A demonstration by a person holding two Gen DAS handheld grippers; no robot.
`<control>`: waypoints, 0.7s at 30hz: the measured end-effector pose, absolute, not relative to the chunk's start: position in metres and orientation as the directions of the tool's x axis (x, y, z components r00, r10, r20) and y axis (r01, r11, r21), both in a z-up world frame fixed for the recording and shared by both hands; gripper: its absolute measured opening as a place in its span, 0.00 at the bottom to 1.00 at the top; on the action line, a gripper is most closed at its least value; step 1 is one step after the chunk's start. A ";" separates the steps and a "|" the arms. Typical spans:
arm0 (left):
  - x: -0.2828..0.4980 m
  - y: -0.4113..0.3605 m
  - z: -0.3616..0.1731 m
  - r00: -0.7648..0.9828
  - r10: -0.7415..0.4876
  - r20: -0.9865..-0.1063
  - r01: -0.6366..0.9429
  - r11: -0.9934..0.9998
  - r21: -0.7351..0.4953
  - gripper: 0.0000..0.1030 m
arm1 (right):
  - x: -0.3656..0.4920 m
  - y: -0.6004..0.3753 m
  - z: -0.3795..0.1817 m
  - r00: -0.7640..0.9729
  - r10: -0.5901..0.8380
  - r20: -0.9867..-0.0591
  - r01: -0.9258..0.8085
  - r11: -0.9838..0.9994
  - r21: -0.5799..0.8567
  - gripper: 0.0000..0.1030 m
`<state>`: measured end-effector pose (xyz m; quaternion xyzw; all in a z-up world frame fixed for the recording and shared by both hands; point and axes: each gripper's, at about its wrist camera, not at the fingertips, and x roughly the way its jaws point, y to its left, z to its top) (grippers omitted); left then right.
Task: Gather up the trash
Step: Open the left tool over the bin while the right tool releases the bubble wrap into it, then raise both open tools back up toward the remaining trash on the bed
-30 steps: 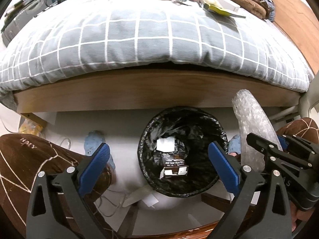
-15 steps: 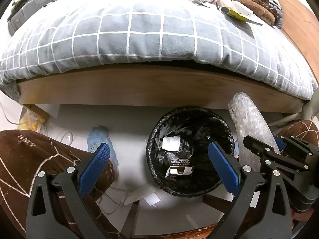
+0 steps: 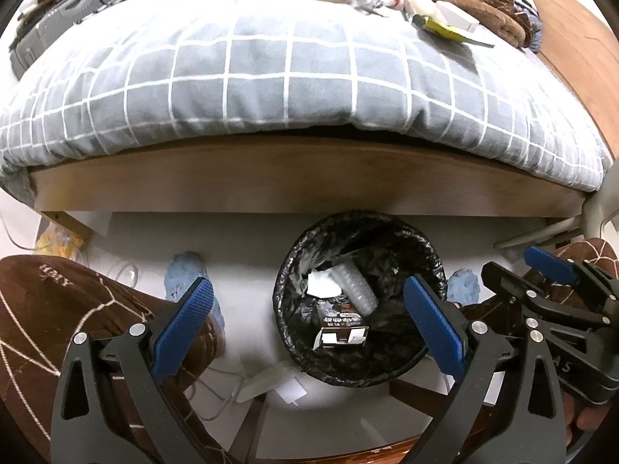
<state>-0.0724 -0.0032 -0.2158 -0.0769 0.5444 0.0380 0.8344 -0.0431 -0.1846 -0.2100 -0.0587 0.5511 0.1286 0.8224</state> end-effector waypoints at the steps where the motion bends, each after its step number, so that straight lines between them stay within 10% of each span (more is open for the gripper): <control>1: -0.072 -0.004 -0.215 0.408 -0.022 -0.913 -0.148 0.985 -0.090 0.94 | -0.044 -0.187 -0.206 0.376 0.142 -0.916 -0.274 0.961 0.036 0.68; 21: -0.075 -0.008 -0.162 0.503 -0.007 -0.864 -0.148 0.984 -0.095 0.94 | -0.048 -0.213 -0.144 0.556 0.091 -0.826 -0.206 0.978 -0.030 0.92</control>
